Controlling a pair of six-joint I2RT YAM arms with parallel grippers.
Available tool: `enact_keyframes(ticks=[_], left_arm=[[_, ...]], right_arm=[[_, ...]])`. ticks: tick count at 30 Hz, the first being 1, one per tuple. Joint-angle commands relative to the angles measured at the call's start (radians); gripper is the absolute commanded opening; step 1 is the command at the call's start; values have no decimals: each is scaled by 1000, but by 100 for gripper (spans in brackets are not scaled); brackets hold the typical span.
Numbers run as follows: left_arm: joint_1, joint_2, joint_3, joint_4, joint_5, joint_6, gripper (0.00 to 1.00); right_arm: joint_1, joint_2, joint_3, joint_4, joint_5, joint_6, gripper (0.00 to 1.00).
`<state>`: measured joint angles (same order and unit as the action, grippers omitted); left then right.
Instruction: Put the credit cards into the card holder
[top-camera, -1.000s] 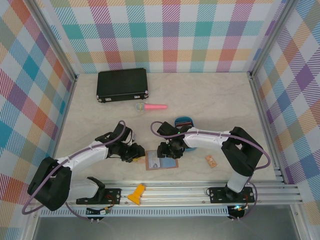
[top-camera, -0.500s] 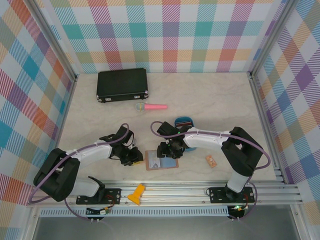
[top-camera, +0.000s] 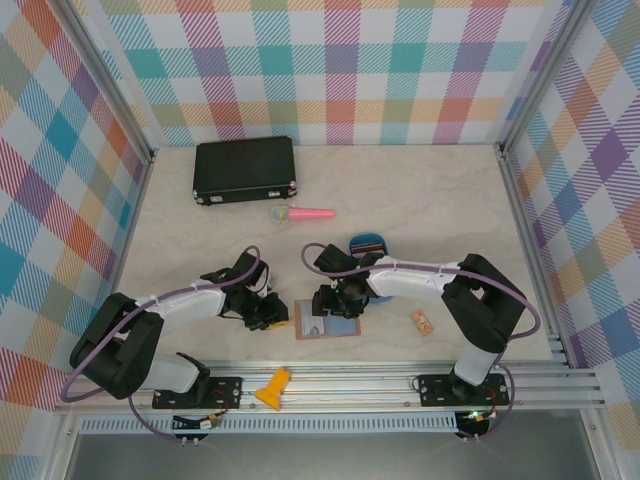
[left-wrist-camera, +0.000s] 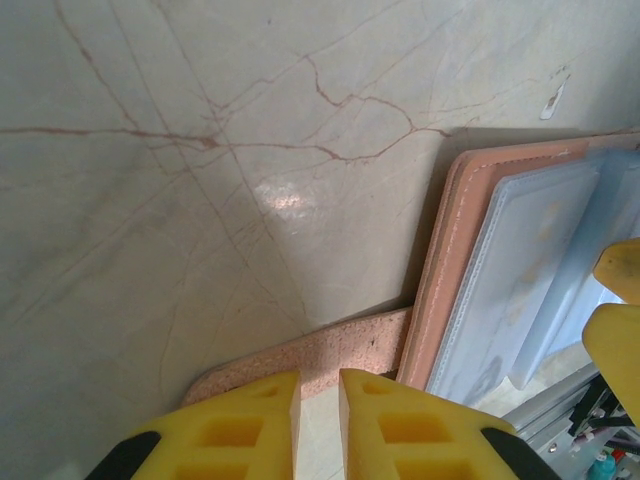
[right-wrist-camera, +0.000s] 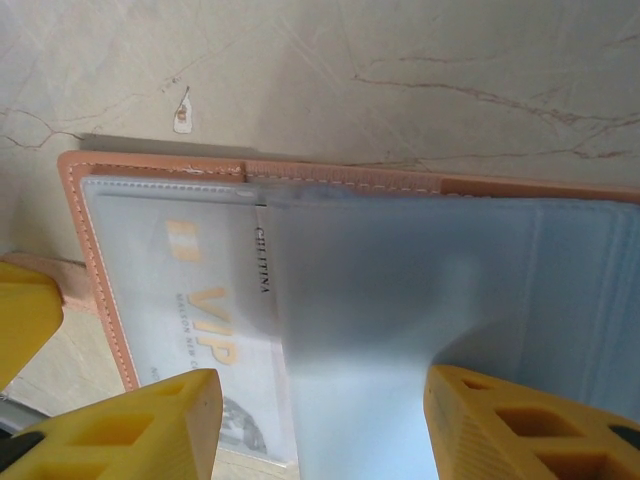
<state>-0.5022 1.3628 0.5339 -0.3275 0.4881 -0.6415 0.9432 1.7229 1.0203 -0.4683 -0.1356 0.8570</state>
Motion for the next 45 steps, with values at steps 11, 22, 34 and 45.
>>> enact_keyframes(ticks=[11, 22, 34, 45], left_arm=[[8, 2, -41, -48, -56, 12, 20], [7, 2, -45, -51, -65, 8, 20], [7, 0, -40, -62, -72, 12, 20], [7, 5, -41, -57, -74, 11, 20]], right_arm=[[6, 5, -57, 184, -104, 38, 57], [7, -59, -88, 274, -139, 63, 57], [11, -33, -109, 367, -192, 105, 57], [32, -14, -129, 469, -238, 131, 57]])
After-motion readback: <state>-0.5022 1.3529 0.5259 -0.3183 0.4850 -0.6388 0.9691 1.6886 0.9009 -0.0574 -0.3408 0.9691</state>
